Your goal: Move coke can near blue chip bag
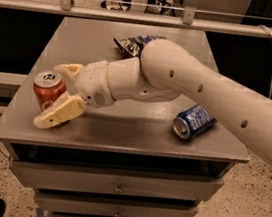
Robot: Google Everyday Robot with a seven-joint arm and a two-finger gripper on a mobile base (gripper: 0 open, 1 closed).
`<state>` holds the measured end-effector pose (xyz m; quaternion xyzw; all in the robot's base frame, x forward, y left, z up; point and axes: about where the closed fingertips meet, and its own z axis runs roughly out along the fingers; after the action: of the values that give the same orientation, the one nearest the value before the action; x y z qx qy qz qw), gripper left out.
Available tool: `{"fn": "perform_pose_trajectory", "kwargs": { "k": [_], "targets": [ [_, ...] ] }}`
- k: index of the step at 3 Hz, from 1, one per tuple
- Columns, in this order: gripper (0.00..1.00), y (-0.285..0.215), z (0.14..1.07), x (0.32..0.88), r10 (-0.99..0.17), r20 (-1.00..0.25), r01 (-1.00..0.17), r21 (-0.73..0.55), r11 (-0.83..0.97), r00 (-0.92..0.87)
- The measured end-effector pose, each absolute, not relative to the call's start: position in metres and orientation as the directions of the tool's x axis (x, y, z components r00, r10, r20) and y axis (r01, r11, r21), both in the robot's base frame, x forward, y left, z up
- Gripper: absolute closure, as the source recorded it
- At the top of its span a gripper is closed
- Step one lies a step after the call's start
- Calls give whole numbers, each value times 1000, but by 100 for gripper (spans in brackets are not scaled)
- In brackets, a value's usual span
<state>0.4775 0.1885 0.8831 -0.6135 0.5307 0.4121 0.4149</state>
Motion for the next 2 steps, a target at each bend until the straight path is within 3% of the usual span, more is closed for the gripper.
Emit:
{"fn": "perform_pose_trajectory", "kwargs": {
  "k": [2],
  "targets": [
    [65,165,886,490,-305,-948,-996,-84,-25,88]
  ]
}}
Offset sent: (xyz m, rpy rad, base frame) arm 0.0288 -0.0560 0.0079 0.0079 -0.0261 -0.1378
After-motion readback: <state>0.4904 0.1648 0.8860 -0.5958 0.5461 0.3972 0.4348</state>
